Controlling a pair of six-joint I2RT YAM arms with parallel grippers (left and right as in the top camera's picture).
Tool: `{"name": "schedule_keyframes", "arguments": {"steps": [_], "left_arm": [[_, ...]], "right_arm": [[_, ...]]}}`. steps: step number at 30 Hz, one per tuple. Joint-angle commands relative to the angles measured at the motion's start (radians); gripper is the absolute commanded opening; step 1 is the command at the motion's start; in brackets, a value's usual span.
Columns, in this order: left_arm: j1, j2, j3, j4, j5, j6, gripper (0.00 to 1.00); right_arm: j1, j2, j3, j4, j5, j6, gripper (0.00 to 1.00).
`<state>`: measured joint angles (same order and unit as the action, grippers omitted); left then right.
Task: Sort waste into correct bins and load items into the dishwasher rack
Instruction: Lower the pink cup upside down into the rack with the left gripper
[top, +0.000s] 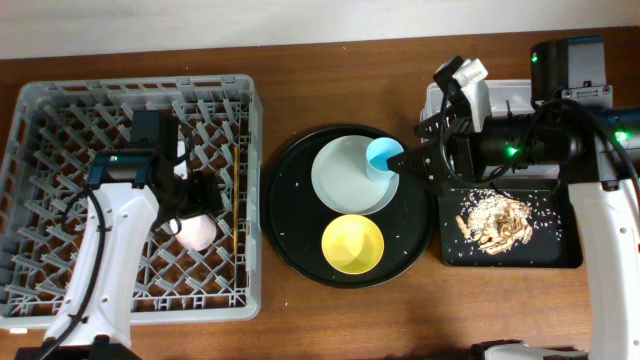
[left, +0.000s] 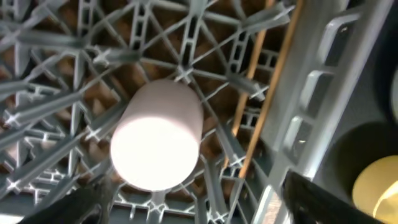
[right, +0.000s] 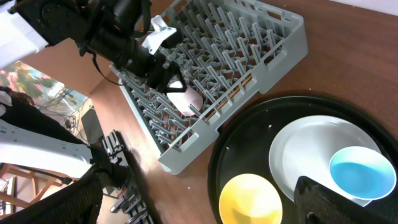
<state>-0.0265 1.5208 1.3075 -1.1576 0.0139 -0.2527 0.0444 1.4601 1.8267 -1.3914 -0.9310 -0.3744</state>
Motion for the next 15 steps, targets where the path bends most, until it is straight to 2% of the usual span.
{"name": "schedule_keyframes", "arguments": {"steps": [1,15], "left_arm": [[0.003,0.002,0.016,0.017,0.058,0.003,0.99],[0.003,0.002,0.016,0.066,0.050,0.004,0.99]], "right_arm": [[-0.006,0.002,-0.001,0.000,0.009,-0.009,0.99],[-0.006,0.002,-0.001,-0.001,0.009,-0.009,0.99]]}}
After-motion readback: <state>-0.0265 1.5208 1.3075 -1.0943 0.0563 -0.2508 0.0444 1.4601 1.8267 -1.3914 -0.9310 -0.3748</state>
